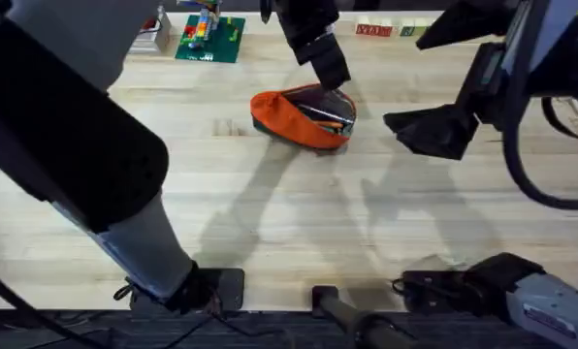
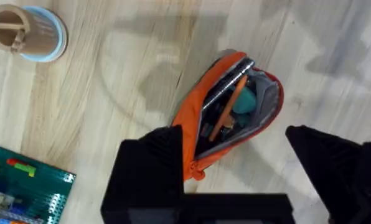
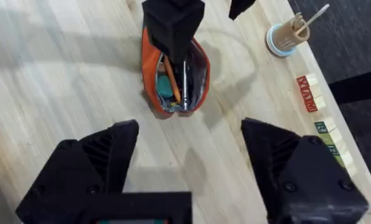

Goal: Unzip the bag, pick up the pens from the table one at a time and place them inside, then zip the bag closed.

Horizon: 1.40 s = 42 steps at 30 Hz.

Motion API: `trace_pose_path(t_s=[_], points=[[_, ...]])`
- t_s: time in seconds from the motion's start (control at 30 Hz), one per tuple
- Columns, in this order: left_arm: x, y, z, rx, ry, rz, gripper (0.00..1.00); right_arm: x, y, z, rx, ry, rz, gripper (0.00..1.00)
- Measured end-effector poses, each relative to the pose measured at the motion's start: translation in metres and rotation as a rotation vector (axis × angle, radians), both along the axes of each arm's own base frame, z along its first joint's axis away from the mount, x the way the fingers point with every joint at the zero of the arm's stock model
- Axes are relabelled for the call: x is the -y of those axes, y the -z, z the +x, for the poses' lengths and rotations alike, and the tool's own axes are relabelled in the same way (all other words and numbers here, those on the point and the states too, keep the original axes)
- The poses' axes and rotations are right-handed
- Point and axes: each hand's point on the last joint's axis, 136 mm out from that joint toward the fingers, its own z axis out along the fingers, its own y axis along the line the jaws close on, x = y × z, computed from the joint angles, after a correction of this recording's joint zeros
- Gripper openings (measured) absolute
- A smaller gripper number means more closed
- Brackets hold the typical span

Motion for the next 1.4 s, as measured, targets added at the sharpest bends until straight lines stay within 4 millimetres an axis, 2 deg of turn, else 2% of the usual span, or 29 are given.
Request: trace_pose_path(t_s=[0.3,0.53,0.83,1.2,1.4], points=[[-0.003,0.001,-0.002,-0.031,-0.051,0.002,0.995,0.0,0.0,0.0,0.0,0.0,0.0,0.998],[-0.019,0.003,-0.01,-0.087,-0.06,0.017,0.996,0.0,0.0,0.0,0.0,0.0,0.0,0.998],[-0.043,-0.028,-0.013,-0.031,-0.064,-0.04,0.995,0.0,0.0,0.0,0.0,0.0,0.0,0.997],[-0.045,-0.042,-0.021,0.032,0.032,-0.075,0.995,0.0,0.0,0.0,0.0,0.0,0.0,0.997],[-0.067,-0.047,-0.026,0.16,-0.004,-0.115,0.994,0.0,0.0,0.0,0.0,0.0,0.0,0.997]])
